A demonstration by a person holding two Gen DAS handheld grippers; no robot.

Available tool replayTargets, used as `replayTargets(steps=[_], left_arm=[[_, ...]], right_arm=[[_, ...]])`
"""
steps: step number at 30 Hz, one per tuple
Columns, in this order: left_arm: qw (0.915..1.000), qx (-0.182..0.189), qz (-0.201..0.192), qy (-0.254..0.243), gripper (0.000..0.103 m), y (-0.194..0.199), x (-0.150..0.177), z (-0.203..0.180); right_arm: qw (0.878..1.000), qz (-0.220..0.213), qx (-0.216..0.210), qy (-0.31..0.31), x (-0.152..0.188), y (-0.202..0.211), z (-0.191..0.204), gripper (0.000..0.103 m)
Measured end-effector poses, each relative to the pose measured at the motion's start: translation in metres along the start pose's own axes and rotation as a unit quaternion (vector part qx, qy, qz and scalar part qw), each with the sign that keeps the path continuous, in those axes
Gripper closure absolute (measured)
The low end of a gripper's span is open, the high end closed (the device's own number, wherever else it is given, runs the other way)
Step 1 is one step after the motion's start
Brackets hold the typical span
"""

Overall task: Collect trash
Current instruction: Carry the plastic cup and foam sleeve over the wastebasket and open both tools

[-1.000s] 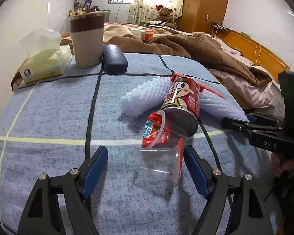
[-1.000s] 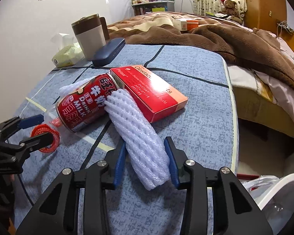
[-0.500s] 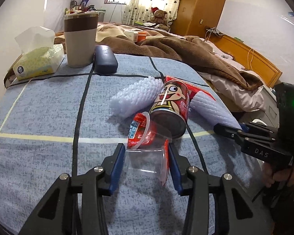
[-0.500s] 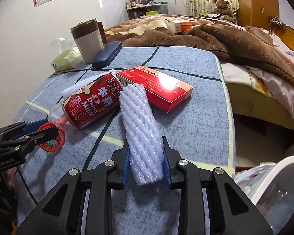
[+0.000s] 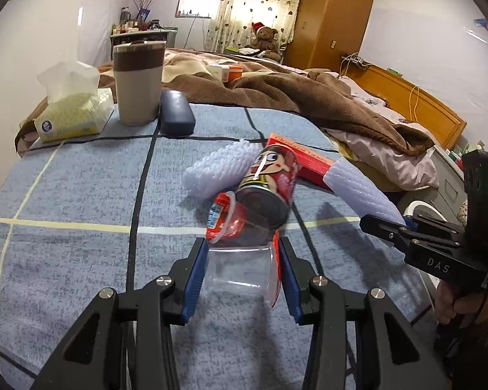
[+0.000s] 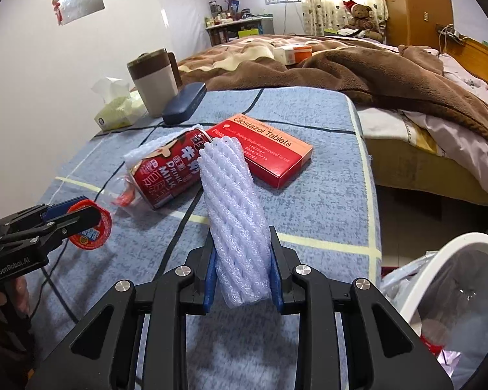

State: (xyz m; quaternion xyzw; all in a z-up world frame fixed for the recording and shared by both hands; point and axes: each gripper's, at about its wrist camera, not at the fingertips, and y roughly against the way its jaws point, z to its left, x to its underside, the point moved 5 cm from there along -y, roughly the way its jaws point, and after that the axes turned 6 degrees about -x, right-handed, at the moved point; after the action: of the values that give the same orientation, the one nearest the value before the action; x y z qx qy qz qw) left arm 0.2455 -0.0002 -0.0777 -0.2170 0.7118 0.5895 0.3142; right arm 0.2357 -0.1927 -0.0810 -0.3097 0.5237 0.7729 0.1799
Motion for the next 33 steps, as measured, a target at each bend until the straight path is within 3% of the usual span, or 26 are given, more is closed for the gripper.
replayTargets(steps=[16,33], left_arm=[[0.9964,0.026,-0.064,-0.049,0.058,0.055,-0.016,-0.052],[0.9865,0.079,-0.1,-0.103,0.058,0.085,-0.019,-0.132]], right_arm=[[0.997,-0.075,0.023,-0.018,0.003,0.067,-0.003,0.075],[0.985,-0.127,0.099,-0.066,0.03,0.135,-0.038,0.075]])
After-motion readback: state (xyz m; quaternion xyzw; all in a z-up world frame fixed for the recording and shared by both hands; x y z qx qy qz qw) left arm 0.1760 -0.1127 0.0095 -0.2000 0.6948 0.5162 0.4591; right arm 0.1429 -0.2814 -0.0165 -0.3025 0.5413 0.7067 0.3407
